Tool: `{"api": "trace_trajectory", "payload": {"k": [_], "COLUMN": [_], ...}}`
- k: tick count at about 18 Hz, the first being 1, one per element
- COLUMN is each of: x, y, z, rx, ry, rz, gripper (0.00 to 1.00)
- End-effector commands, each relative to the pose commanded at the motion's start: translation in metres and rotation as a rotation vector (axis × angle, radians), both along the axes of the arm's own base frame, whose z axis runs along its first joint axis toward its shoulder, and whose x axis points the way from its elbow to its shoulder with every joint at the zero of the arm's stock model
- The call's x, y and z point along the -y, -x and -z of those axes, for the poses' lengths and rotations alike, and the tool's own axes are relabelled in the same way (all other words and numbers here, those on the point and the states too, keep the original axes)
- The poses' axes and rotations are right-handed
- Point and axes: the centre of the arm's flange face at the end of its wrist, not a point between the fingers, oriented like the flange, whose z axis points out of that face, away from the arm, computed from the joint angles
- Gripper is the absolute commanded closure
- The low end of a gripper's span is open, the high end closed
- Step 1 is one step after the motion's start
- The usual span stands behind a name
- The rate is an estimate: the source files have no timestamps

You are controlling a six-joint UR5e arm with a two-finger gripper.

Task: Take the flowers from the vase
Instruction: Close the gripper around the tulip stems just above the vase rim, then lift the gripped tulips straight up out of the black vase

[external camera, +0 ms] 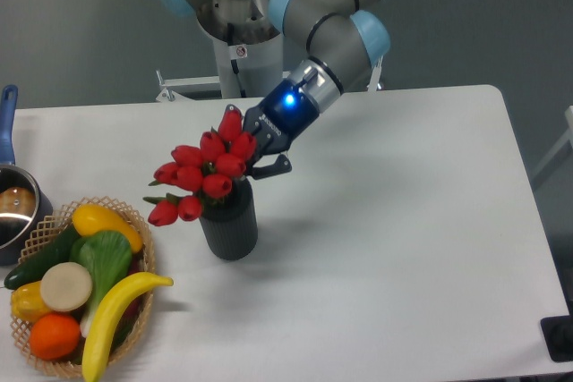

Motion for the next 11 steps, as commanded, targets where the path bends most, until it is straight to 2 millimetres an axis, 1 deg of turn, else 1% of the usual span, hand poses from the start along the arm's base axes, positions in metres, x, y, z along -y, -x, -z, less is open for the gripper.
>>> {"api": "trace_trajectory", "payload": {"k": [3, 5, 7, 9, 11], "x": [0.003, 0.004, 0.005, 0.006, 0.009], "y": [0.002, 0.003, 0.006, 0.005, 0.008], "z": [-0.039, -0.059, -0.076, -0.09, -0.101], "rx": [0.043, 0.067, 0.077, 0.082, 0.076], "ry": [-0.001, -0.007, -0.029, -0.04, -0.051], "rz": [-0.03, -0.04, -0.044, -0.043, -0.052], "gripper": [1.0, 1.0, 1.0, 1.0, 1.0]}}
